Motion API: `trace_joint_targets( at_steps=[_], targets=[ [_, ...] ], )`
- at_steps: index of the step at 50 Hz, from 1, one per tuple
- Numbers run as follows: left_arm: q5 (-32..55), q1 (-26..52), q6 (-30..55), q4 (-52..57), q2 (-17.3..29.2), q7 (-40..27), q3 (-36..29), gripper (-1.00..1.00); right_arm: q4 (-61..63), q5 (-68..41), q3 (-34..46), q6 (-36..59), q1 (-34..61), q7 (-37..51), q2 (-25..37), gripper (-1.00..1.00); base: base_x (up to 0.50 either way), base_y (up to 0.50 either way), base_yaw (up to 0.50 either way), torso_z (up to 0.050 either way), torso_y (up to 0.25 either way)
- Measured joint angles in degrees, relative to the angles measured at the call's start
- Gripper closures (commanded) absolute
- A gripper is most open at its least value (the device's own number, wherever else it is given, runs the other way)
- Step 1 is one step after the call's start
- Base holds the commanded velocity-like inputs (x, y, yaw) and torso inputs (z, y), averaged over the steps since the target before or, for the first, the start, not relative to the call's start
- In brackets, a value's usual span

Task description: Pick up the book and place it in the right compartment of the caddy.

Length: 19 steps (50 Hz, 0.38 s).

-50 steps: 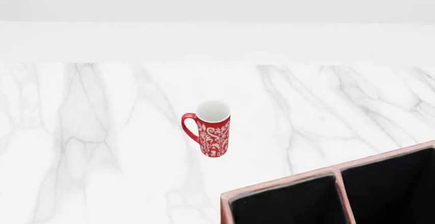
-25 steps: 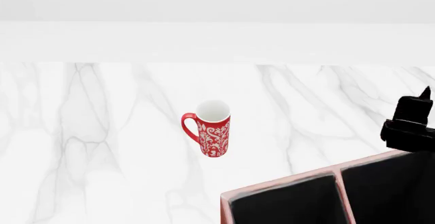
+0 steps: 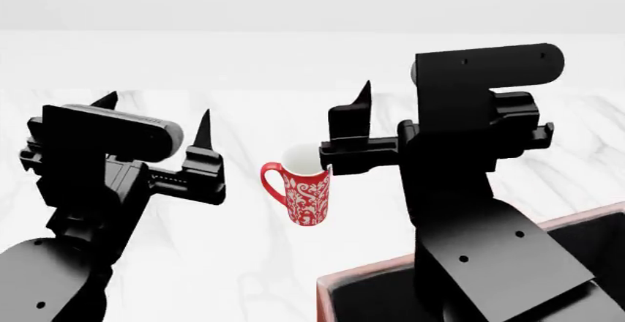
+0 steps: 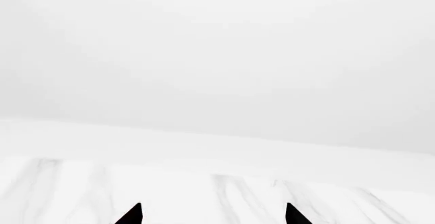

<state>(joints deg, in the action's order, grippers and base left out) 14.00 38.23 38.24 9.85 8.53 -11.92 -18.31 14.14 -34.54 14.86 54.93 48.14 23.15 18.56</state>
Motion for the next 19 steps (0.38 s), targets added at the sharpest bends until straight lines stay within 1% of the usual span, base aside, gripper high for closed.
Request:
trace_joint_targets(
  at_steps=[8,19],
  targets=[
    [0.2,1.7,-0.8,-2.0,-1.1,0.3,-2.8,-1.00,-2.9,0.8,2.2,-2.4,0.4,-1.0,-1.4,-1.00,0.00,0.00,0.00,0.000,0.000],
    [0.4,2.9,-1.5,-3.2,-1.5,0.1,-4.8,-1.00,-4.4,1.2,3.6,-3.6,0.6,-1.5,-2.0,-1.00,0.00,0.00,0.00,0.000,0.000]
  ],
)
